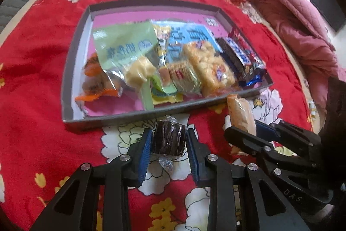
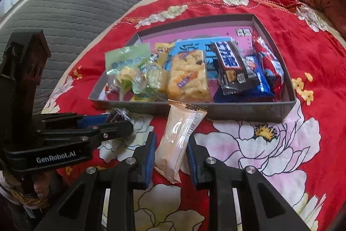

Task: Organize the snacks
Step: 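Grasp the cream bar with the right gripper while the left grasps the dark brown packet, then lift the cream bar and dark brown packet and carry them over the tray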

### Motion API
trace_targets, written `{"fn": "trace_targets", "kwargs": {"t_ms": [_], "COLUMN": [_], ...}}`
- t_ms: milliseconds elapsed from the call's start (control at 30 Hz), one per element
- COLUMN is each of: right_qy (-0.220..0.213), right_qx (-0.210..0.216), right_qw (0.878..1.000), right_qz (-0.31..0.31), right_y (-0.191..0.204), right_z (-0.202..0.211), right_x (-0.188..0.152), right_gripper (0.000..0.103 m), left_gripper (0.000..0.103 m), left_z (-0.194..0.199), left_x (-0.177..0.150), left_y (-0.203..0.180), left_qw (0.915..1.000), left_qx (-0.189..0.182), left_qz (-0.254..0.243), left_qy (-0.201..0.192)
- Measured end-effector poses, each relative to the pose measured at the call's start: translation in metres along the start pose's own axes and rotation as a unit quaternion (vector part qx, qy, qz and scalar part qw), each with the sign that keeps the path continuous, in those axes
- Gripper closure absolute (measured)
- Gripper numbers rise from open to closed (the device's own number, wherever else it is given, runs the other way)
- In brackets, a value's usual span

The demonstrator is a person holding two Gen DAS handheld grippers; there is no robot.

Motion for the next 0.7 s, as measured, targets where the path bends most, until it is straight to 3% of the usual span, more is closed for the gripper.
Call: {"fn": "trace_targets", "kwargs": {"t_ms": [700], "right_qy": [-0.051], "right_qx": [0.025], "right_qw": [0.998], "right_qz": [0.026], "right_y": [0.017], "right_z": [0.023], "right_x": [0.021], "right_gripper": [0.076], "left_gripper": [0.071], "left_z": [0.038], "left_x": [0.025], "left_y": [0.008], "left_qw": [0.9988], "left_qx": [0.009], "left_qz": [0.017], "left_qy": [-0.045]}}
Point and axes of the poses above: each gripper's, at about its wrist camera, not at the fingertips, and z roughly against the way its jaws point, y to its left, x to its top, the point moved 8 cm from there along -z, roughly the way its jaws point, and after that the axes turned 12 degrees about x, right-handed, at the moved point
